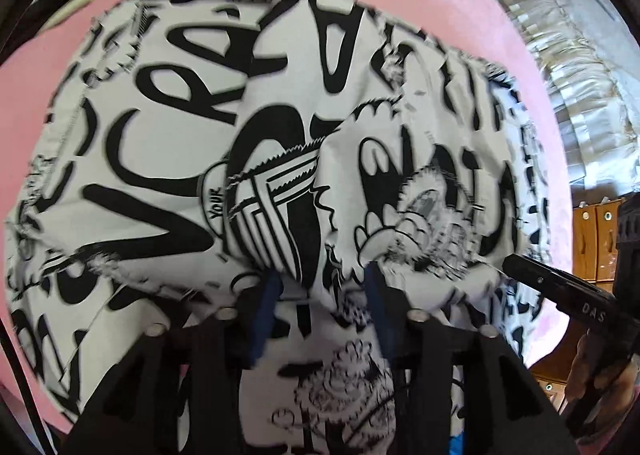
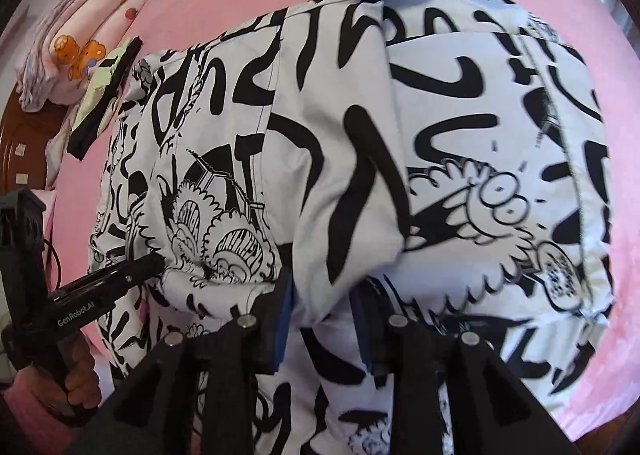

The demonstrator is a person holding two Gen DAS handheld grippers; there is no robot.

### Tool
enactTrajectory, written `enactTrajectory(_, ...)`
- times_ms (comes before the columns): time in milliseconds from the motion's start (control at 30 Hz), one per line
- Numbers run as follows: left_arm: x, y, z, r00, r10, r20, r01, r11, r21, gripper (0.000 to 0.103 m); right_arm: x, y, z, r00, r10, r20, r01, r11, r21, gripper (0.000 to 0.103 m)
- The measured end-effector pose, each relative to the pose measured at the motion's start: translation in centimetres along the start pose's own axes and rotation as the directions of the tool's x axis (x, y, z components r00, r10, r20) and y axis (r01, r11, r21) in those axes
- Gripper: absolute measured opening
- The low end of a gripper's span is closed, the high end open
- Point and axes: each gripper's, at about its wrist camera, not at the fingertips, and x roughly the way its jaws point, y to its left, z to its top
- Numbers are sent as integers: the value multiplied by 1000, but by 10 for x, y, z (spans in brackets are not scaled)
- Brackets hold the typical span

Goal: Fold large clothes
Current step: 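Open both tools and press the folded hood flat, then move both tools to the jacket hem and close them on it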

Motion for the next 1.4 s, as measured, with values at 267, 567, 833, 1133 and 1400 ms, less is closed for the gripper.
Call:
enactTrajectory(267,-45,-29,4,993,-78,84,70,992,104,51,-46,19,-8,997,40,71,-30,991,-128,29)
enactTrajectory(567,4,-62,18,972,-234,-10,234,969,79,6,-8,64,-1,975,213,63,-190,946,-264,0)
enactTrajectory(833,42,-41,7,997,-61,-50,65,996,65,5,41,61,-2,990,140,-20,-140,940,-312,0)
enactTrajectory(1133,49,-9,12,999,20,-42,-18,998,59,4,24,-2,-4,997,77,19,-71,973,-219,0)
enactTrajectory(1400,2,-33,45,998,3,66,-10,994,105,7,-7,13,20,988,133,79,-115,974,-195,0)
